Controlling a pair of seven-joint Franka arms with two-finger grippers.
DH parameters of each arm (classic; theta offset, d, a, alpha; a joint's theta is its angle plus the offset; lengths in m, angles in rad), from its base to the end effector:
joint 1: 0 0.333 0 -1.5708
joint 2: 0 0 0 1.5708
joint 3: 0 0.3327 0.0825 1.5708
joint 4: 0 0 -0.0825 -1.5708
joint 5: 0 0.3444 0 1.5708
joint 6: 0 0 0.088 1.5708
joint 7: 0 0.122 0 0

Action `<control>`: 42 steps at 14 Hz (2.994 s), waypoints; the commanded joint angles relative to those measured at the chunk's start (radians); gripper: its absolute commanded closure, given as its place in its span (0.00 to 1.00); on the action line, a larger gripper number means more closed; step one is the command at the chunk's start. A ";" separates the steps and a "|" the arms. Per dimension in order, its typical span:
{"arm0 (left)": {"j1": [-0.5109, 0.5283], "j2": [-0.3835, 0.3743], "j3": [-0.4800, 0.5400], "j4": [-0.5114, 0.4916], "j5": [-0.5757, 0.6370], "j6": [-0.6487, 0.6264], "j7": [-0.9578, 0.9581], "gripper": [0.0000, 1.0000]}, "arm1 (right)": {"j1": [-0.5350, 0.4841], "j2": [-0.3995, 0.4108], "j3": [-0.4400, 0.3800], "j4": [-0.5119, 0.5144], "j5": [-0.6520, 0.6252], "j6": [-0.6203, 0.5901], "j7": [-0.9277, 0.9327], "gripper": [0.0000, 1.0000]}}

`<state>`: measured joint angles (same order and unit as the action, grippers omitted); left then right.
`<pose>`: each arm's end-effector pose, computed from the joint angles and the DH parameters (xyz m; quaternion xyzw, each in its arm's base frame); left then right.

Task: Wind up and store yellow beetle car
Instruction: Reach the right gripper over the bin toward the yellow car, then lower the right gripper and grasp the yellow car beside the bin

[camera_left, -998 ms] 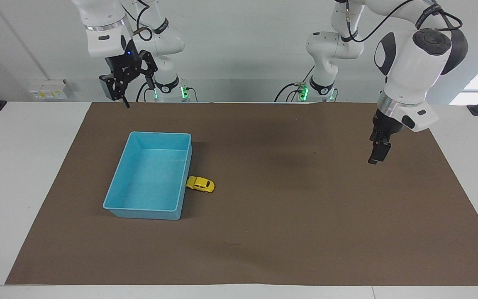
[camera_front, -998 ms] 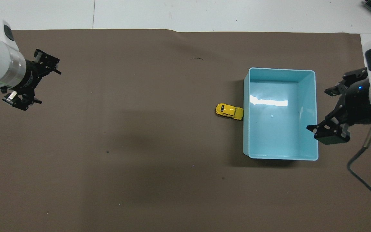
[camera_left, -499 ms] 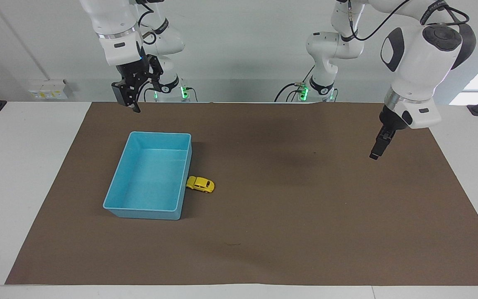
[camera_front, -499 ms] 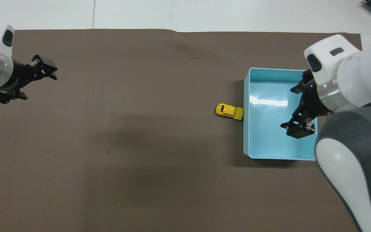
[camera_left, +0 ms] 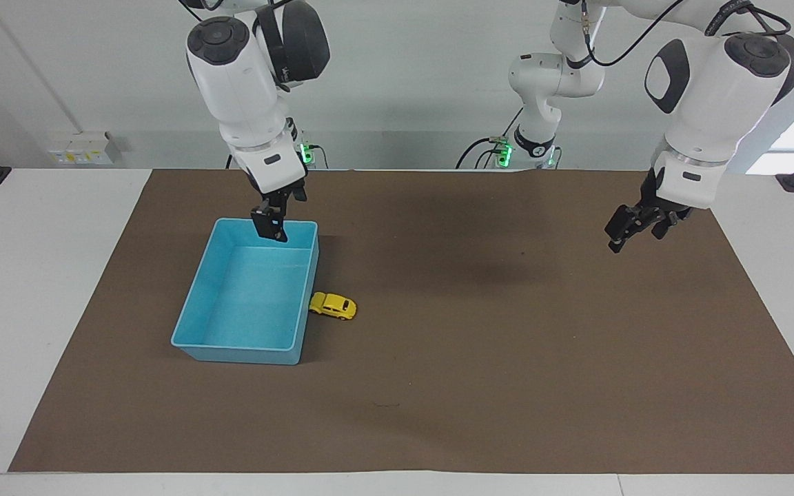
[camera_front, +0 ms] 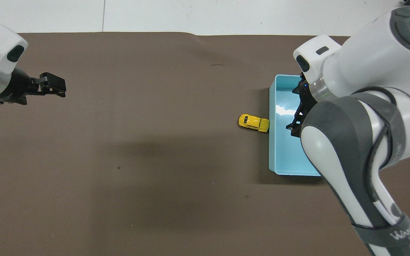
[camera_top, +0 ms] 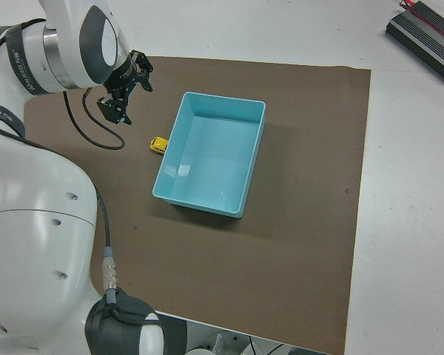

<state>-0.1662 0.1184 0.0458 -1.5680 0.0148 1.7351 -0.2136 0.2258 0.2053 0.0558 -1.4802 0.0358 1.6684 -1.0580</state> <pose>0.5626 -0.0680 0.5784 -0.9986 -0.0453 -0.0257 0.0058 0.5627 0.1636 0.5612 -0.7852 -0.6187 -0.0011 0.0249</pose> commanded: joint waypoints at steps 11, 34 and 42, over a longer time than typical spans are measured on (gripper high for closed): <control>0.122 -0.124 0.000 0.005 -0.016 -0.111 0.269 0.00 | 0.026 0.124 0.010 0.009 -0.042 0.143 -0.066 0.00; 0.149 -0.149 -0.004 0.006 -0.047 -0.232 0.257 0.00 | 0.043 0.158 0.010 -0.278 -0.045 0.481 -0.040 0.00; 0.148 -0.149 -0.006 0.006 -0.047 -0.233 0.257 0.00 | 0.053 0.195 0.010 -0.348 -0.059 0.603 -0.056 0.00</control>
<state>-0.0304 -0.0186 0.0444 -1.5592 -0.0268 1.5167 0.0363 0.2866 0.3947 0.0581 -1.7915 -0.0025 2.2169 -1.0869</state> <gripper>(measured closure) 0.000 0.000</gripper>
